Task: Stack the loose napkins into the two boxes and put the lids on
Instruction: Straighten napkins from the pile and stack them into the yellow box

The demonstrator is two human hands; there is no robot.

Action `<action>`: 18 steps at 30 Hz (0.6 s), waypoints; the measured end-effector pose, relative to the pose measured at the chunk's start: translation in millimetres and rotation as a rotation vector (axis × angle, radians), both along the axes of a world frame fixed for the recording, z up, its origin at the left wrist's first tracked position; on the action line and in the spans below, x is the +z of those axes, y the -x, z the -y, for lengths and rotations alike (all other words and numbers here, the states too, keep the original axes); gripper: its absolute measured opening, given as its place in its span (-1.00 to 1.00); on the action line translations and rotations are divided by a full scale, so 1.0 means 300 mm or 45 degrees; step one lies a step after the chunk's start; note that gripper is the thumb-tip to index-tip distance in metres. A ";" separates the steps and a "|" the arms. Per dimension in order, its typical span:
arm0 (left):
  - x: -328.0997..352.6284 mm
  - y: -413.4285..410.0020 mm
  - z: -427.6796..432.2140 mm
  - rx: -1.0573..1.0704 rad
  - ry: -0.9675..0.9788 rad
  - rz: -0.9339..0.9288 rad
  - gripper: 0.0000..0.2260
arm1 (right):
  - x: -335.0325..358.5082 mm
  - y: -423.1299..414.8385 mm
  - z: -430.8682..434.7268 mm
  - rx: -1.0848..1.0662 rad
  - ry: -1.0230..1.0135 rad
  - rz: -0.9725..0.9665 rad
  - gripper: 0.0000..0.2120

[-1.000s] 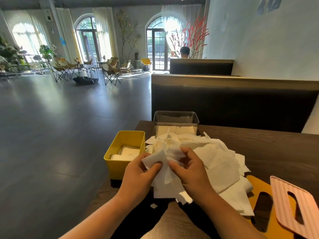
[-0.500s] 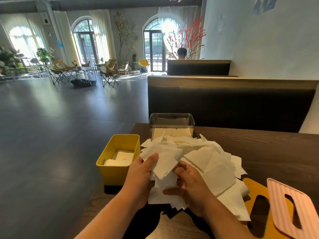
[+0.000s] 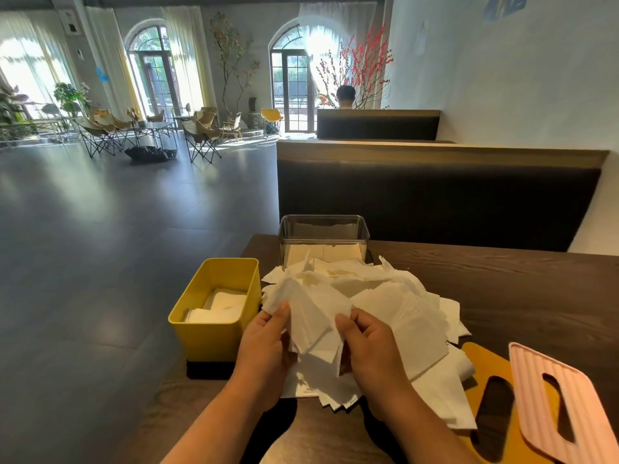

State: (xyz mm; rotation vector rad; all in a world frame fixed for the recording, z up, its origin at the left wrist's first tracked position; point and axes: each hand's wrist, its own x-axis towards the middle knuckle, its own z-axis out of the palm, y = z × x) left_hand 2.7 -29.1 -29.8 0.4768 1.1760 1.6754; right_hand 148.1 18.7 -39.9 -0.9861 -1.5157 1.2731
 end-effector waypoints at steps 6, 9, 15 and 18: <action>-0.019 0.031 -0.012 0.045 0.012 0.079 -0.78 | 0.011 -0.026 -0.009 -0.157 0.026 -0.238 -0.69; -0.027 0.030 -0.002 -0.004 0.004 0.072 -0.80 | 0.038 -0.038 -0.003 -0.226 0.151 -0.445 -0.80; -0.035 0.021 0.013 -0.163 -0.053 -0.115 -0.68 | 0.098 -0.073 0.012 0.020 0.152 -0.638 -0.86; -0.041 0.009 0.020 -0.229 -0.092 -0.207 -0.65 | 0.087 -0.062 0.017 0.198 -0.017 -0.412 -0.77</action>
